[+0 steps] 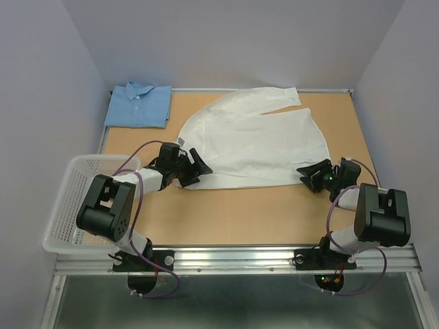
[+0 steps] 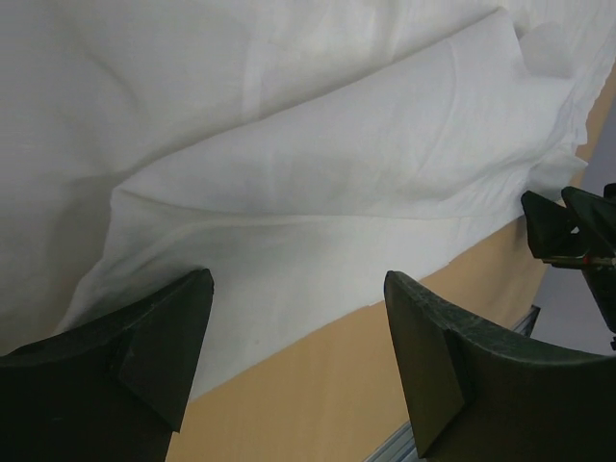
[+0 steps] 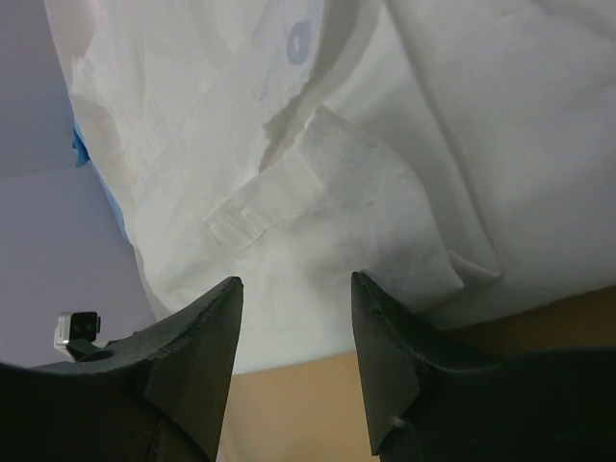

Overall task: Fold and stack the long sleeve shirts
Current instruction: Fold the shirt

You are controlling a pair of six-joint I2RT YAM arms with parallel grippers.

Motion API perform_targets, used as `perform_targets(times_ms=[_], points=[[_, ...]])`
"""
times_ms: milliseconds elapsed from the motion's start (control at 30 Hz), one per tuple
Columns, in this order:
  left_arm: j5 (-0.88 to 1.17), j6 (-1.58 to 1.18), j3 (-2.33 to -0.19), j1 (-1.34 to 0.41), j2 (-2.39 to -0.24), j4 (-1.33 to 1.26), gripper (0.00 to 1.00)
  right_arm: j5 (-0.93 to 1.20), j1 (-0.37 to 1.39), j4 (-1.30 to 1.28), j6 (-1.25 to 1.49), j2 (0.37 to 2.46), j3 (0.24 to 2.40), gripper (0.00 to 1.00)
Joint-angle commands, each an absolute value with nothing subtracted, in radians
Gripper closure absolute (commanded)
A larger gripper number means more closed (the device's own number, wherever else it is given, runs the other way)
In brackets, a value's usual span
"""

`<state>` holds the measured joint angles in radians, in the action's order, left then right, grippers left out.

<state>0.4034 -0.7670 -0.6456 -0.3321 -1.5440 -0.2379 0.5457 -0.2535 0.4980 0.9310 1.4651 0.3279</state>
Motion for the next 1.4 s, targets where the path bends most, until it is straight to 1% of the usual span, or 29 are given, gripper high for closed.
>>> perform_targets(times_ms=[0,100,167,200,267,300,367,400,433,500,567,700,833,933,1033,1167,1300,1367], points=[[0.295,-0.729,-0.629,-0.318,-1.473,-0.040,0.15,0.572,-0.281,0.464,0.853,1.383,0.357,0.45],[0.270,-0.706,-0.708,-0.339,-1.405,-0.002,0.15,0.590,-0.275,0.375,0.833,1.289,0.416,0.44],[0.258,-0.701,-0.767,-0.380,-1.399,-0.002,0.15,0.589,-0.255,0.357,0.839,1.253,0.451,0.44],[0.255,-0.695,-0.803,-0.406,-1.405,-0.008,0.15,0.591,-0.242,0.363,0.872,1.246,0.478,0.43],[0.268,-0.696,-0.905,-0.480,-1.463,-0.070,0.15,0.601,-0.203,0.458,0.931,1.259,0.489,0.43],[0.288,-0.709,-0.934,-0.495,-1.492,-0.105,0.15,0.600,-0.186,0.538,0.990,1.279,0.495,0.43],[0.368,-0.752,-1.020,-0.523,-1.600,-0.202,0.16,0.580,-0.118,0.596,1.025,1.354,0.531,0.43],[0.380,-0.761,-1.054,-0.532,-1.679,-0.215,0.17,0.559,-0.095,0.629,1.035,1.382,0.550,0.43],[0.412,-0.768,-1.131,-0.546,-1.716,-0.222,0.18,0.551,-0.066,0.644,1.038,1.408,0.599,0.43],[0.440,-0.782,-1.198,-0.558,-1.811,-0.245,0.19,0.535,-0.003,0.698,1.049,1.500,0.647,0.43],[0.459,-0.790,-1.261,-0.574,-1.861,-0.268,0.20,0.528,0.063,0.732,1.057,1.595,0.707,0.43],[0.512,-0.874,-1.235,-0.580,-1.948,-0.377,0.21,0.511,0.087,0.860,1.110,1.738,0.735,0.43],[0.508,-0.900,-1.195,-0.580,-1.997,-0.451,0.22,0.509,0.087,0.913,1.121,1.859,0.739,0.43],[0.459,-0.894,-1.148,-0.565,-2.005,-0.463,0.22,0.499,0.080,0.943,1.130,1.923,0.718,0.43],[0.427,-0.894,-1.085,-0.525,-1.997,-0.480,0.22,0.492,0.029,0.974,1.126,1.950,0.670,0.43],[0.374,-0.881,-0.996,-0.471,-1.951,-0.502,0.22,0.499,-0.046,0.986,1.077,1.931,0.618,0.43],[0.357,-0.819,-0.973,-0.463,-1.884,-0.512,0.22,0.528,-0.064,0.970,1.043,1.882,0.632,0.43],[0.360,-0.805,-0.963,-0.463,-1.826,-0.512,0.22,0.558,-0.063,0.919,1.032,1.861,0.670,0.45]])
